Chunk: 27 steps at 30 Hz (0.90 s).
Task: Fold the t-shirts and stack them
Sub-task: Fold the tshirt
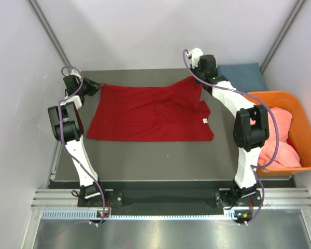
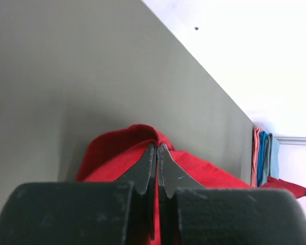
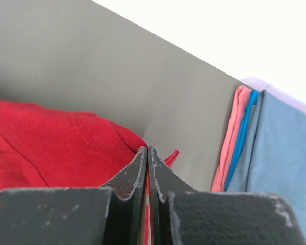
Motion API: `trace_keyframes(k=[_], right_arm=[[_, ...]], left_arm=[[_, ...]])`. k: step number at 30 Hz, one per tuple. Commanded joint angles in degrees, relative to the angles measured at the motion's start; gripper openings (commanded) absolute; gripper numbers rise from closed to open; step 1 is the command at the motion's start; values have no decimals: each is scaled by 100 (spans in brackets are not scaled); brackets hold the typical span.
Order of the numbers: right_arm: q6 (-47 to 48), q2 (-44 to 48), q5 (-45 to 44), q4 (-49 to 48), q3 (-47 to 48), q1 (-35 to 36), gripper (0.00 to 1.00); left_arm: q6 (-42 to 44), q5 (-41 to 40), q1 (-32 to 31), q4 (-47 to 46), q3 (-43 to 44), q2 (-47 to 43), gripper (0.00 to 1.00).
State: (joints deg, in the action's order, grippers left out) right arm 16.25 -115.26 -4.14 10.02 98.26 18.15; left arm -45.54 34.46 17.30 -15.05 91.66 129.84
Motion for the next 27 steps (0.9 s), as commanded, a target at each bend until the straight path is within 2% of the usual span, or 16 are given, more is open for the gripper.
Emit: trace_keyframes(k=[1,10,27], right_arm=[[150,65,-192,-554,-123,39,0],[212,469,-148,-870,-711,30,0],[98,1945,-78,-1362,-2583,232,0]], left_arm=[[80,263,37,-403,440,137,0],[414,219,80,-33,599,24,0],[1214,228,335,880,-684,-828,0]])
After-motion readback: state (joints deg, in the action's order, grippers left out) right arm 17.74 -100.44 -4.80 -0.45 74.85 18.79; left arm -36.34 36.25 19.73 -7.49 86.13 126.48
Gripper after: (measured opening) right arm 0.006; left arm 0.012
